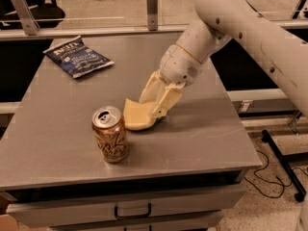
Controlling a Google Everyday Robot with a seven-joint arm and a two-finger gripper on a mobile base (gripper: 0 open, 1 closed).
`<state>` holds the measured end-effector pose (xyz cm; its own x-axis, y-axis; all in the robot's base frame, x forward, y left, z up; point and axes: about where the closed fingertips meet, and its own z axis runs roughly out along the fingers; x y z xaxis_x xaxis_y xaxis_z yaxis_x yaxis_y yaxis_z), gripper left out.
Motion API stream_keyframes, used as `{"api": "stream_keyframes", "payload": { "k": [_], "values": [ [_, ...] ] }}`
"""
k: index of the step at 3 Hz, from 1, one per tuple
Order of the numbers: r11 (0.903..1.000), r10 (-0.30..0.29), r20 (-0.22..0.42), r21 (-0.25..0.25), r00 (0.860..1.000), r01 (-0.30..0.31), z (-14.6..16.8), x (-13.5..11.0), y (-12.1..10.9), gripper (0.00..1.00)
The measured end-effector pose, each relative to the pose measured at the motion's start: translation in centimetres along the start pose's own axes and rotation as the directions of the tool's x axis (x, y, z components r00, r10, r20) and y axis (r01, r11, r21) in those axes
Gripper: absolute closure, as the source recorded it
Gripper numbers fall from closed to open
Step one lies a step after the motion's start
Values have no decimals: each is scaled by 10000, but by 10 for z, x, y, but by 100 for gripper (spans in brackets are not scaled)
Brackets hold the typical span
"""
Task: Move sponge near orange can
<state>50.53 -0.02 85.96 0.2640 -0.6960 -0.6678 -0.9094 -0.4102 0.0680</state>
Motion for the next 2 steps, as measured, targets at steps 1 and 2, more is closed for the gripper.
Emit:
{"api": "stream_keyframes", "payload": {
  "k": [1, 2],
  "values": [
    [9999, -8, -51, -114, 10000, 8, 3, -2, 4, 36],
    [9994, 23, -81, -346, 10000, -26, 9, -4, 7, 12]
  ]
}}
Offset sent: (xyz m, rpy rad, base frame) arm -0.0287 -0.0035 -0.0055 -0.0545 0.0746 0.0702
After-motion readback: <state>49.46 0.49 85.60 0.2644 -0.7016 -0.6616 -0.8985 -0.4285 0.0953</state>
